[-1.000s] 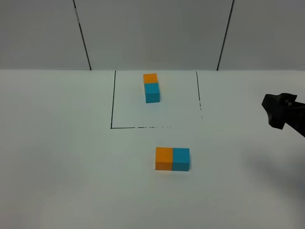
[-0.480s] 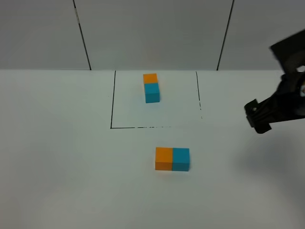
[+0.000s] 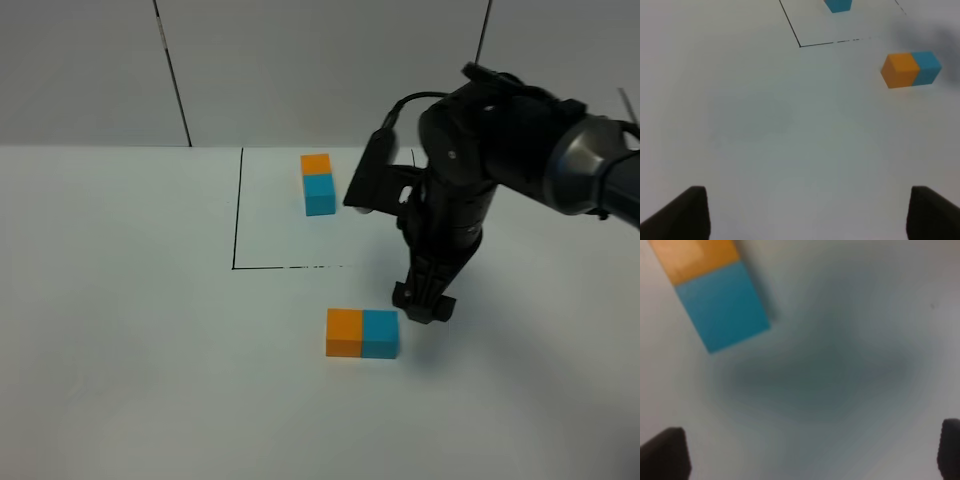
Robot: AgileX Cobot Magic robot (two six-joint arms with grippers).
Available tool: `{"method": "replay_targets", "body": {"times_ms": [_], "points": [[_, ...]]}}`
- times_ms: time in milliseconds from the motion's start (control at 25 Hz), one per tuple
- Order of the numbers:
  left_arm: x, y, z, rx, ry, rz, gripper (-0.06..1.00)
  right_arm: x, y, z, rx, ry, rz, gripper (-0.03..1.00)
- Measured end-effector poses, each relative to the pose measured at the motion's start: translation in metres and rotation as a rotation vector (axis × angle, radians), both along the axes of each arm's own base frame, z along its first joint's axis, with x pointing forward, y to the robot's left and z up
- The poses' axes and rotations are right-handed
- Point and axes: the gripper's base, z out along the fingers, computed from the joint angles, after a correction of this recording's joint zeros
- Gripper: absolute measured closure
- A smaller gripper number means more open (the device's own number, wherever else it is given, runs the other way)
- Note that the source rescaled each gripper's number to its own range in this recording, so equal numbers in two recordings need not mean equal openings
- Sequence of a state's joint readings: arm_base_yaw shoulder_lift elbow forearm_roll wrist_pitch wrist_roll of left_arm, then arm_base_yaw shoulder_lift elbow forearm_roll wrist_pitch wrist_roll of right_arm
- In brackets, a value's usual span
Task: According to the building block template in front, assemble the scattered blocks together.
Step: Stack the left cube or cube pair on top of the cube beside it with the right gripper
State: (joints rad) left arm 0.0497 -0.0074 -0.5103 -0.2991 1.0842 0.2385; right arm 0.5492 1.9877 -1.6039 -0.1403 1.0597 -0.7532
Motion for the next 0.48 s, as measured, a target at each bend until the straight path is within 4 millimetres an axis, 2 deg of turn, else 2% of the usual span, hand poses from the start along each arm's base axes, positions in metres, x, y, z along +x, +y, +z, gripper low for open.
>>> {"method": "replay_targets", "body": {"times_ms": [160, 360, 480], "points": [[0.000, 0.000, 0.000, 0.002, 0.000, 0.001, 0.27, 0.000, 0.023, -0.023, -0.005, 0.054, 0.097, -0.03], [0.000, 0.000, 0.000, 0.003, 0.000, 0.002, 0.27, 0.001, 0.033, -0.053, -0.024, 0.115, 0.133, -0.03], [0.000, 0.000, 0.000, 0.003, 0.000, 0.002, 0.27, -0.001, 0.044, -0.060, -0.012, 0.098, 0.166, -0.03]]}}
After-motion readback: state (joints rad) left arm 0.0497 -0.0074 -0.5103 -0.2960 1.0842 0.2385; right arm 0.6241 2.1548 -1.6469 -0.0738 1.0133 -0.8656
